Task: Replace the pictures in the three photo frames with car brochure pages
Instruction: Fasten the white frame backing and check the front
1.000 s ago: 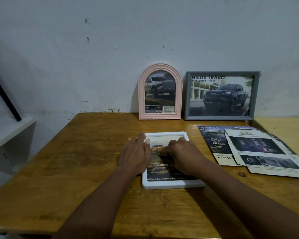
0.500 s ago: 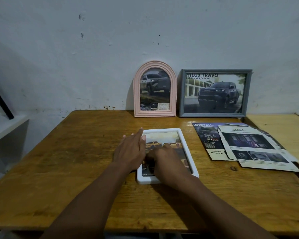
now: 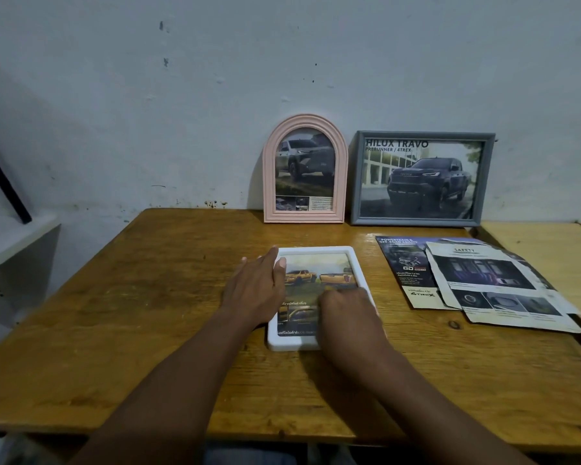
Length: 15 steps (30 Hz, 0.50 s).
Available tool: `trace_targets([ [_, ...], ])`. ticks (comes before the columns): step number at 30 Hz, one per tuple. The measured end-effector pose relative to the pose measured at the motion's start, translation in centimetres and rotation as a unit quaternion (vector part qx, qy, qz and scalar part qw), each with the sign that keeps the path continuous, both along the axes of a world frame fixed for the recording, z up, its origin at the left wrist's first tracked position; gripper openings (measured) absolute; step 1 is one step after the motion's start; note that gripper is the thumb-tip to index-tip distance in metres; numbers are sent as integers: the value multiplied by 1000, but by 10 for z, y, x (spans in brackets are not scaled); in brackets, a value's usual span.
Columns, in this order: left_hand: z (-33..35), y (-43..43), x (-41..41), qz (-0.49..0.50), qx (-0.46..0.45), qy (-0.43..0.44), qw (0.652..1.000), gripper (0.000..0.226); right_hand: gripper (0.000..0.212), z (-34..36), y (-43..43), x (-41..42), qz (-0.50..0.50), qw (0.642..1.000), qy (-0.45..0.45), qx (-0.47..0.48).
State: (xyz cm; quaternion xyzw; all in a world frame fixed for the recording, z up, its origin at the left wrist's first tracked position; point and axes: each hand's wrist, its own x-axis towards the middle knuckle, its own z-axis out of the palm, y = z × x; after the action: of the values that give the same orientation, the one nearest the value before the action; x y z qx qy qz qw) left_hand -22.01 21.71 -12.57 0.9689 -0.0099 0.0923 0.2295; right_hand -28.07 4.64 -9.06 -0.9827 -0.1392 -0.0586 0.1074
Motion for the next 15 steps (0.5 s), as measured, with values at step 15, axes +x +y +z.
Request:
trace_targets([
  [15, -2, 2, 3, 1, -2, 1, 1000, 63, 40, -8, -68, -12, 140, 989, -48, -25],
])
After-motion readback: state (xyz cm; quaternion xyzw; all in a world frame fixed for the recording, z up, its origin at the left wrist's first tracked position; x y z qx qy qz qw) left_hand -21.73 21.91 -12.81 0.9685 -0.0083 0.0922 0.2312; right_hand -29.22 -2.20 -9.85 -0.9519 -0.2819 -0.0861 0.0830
